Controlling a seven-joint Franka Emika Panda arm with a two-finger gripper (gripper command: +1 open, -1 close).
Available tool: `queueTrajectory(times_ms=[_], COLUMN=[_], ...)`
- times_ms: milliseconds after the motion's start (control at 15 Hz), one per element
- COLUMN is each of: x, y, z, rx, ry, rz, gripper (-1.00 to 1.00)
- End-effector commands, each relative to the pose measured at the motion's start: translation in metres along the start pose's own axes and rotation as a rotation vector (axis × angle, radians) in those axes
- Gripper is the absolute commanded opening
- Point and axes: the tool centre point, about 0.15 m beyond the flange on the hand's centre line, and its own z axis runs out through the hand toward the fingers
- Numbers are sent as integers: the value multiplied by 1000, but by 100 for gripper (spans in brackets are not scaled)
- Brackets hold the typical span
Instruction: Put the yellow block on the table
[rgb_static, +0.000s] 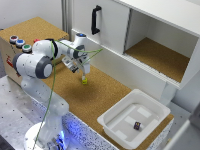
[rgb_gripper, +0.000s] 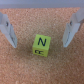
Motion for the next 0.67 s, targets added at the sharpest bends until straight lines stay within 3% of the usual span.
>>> queueTrajectory(times_ms=[0,67,133,600], x=[-11,-17,-19,0], y=[-38,-48,-53,-66], z=[-12,-14,-12,30], rx=[17,13,4,-9], ry=[62,67,66,66], rz=[-55,-88,-104,-133], gripper=[100,100,-100,-100])
